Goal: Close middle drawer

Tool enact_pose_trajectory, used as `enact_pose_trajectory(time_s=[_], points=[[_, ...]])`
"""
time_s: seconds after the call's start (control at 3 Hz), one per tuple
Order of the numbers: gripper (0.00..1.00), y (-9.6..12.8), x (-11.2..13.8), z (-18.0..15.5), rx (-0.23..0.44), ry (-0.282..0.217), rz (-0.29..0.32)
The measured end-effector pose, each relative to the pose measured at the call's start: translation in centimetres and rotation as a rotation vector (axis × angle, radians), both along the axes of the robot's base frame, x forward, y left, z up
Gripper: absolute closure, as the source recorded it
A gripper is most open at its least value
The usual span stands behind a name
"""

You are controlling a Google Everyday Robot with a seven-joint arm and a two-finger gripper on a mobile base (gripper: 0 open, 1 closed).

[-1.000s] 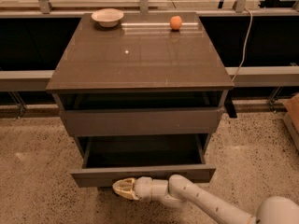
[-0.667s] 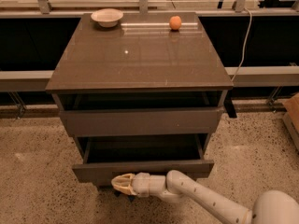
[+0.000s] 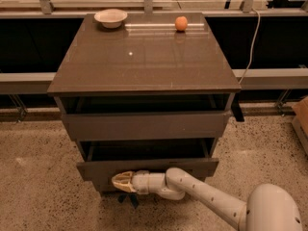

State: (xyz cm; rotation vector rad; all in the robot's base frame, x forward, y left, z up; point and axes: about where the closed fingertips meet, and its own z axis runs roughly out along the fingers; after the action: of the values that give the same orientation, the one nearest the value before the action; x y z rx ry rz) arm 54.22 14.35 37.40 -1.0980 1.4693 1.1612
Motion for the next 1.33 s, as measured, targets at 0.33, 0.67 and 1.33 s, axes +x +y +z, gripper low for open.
enact_pose_trajectory(time_s=[0.33,0.67,1.33], points=[[1.0,0.4,2.0,-0.7,-0.014,0.026,-0.01],[1.0,0.6,5.0,-1.6,-0.035,0.05,-0.03],[1.0,0.1,2.4,-0.5,0.016,0.023,0.06]])
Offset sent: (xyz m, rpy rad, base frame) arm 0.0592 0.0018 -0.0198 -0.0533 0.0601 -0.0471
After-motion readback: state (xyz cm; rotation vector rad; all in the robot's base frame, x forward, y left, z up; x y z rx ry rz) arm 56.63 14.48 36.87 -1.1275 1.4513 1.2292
